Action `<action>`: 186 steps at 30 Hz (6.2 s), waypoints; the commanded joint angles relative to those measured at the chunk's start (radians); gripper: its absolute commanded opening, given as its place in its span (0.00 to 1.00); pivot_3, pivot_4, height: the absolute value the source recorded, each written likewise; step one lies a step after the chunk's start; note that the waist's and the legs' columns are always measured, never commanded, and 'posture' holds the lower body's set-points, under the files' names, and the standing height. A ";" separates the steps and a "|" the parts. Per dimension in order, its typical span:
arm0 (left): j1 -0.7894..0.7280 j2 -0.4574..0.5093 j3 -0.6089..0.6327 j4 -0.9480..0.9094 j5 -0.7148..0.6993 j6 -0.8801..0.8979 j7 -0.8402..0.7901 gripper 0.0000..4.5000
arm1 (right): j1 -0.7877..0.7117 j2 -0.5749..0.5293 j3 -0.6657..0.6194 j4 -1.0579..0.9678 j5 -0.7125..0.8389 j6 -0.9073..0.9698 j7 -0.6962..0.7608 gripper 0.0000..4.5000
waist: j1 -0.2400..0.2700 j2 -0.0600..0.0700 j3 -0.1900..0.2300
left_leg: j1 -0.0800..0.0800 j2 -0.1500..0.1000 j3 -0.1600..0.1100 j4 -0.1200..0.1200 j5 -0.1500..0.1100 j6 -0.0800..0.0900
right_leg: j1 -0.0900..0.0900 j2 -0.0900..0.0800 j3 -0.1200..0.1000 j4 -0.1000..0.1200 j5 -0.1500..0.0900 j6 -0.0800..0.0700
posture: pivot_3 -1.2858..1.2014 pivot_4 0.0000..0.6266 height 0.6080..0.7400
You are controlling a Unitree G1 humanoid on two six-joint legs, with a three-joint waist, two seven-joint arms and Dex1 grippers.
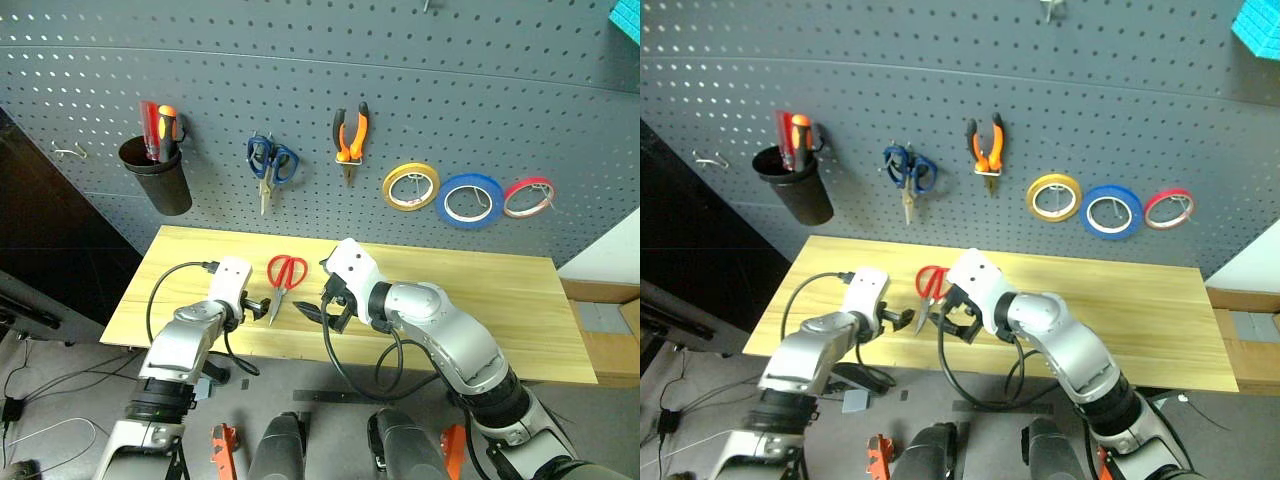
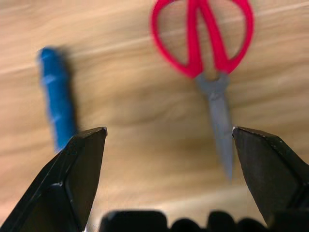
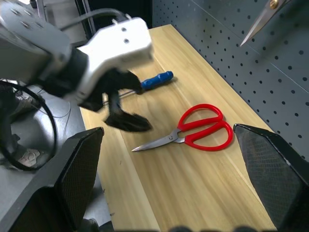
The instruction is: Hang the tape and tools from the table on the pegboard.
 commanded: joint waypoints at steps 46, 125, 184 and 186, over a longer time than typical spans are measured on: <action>0.388 -0.035 0.190 -0.155 0.041 -0.810 -0.001 0.05 | 0.027 -0.225 -0.146 -0.265 0.083 0.044 0.062 1.00 | -0.025 0.001 0.001 | -0.001 0.006 0.001 -0.001 0.000 0.000 | 0.000 -0.002 0.001 -0.004 -0.001 0.000 | 0.49 0.32 1.00; 0.060 0.031 0.228 0.123 0.042 -0.188 -0.005 0.99 | -0.057 0.059 -0.153 -0.109 0.202 0.243 -0.227 1.00 | -0.046 0.003 0.004 | -0.001 0.012 0.004 -0.002 -0.001 -0.001 | -0.002 0.007 0.001 -0.004 -0.004 0.004 | 0.48 0.36 1.00; 0.120 0.050 0.405 -0.316 0.014 -0.717 0.179 0.12 | -0.276 -0.161 -0.214 -0.097 0.219 -0.153 0.161 1.00 | -0.047 0.002 0.027 | -0.014 0.013 0.003 -0.001 -0.003 -0.005 | -0.013 0.003 -0.001 -0.003 -0.001 -0.001 | 0.50 0.29 1.00; 0.042 0.071 0.424 -0.314 0.012 -0.731 0.198 0.12 | -0.282 -0.164 -0.217 -0.077 0.210 -0.178 0.167 1.00 | -0.044 0.001 0.027 | -0.014 0.013 0.003 -0.001 -0.003 -0.005 | -0.013 0.003 -0.001 -0.003 -0.001 -0.001 | 0.50 0.28 1.00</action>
